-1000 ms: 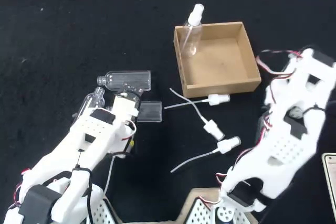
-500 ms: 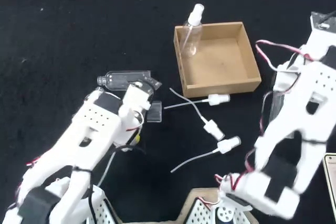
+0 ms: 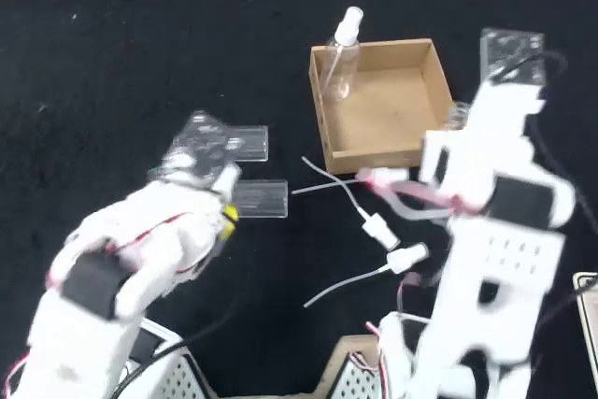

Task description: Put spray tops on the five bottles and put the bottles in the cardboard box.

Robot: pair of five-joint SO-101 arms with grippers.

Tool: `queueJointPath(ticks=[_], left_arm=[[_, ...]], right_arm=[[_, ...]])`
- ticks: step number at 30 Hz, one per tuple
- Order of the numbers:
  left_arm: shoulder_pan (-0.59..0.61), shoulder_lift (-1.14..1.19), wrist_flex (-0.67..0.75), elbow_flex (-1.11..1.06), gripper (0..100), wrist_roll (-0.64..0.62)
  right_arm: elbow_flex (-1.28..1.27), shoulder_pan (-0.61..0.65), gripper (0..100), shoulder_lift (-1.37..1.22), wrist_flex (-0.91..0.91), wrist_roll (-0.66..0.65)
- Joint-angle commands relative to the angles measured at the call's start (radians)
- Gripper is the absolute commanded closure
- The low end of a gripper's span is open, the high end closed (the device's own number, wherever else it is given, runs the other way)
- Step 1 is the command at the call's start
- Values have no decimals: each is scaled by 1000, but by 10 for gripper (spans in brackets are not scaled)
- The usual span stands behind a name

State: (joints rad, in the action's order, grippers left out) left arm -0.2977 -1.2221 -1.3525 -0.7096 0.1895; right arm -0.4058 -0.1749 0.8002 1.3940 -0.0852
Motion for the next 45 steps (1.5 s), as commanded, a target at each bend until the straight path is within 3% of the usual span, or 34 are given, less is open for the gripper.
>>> queueJointPath(ticks=[1,10,16,17,22,27,31,45], left_arm=[[88,-138,109,53,927,-29],[119,-259,382,51,927,-241],[117,-258,605,51,925,-307],[117,-258,692,51,925,-342],[81,-258,858,51,925,-402],[-130,-256,1014,51,924,-400],[-223,-224,1039,51,924,-399],[-239,-31,1089,61,924,-399]], right_arm=[[-84,135,891,186,-107,46],[-461,508,891,512,-502,103],[-713,614,892,694,-760,98],[-779,628,892,742,-798,101],[-835,658,892,788,-804,97],[-860,658,892,802,-804,101],[-874,658,892,803,-799,101],[-875,658,892,803,-796,101]])
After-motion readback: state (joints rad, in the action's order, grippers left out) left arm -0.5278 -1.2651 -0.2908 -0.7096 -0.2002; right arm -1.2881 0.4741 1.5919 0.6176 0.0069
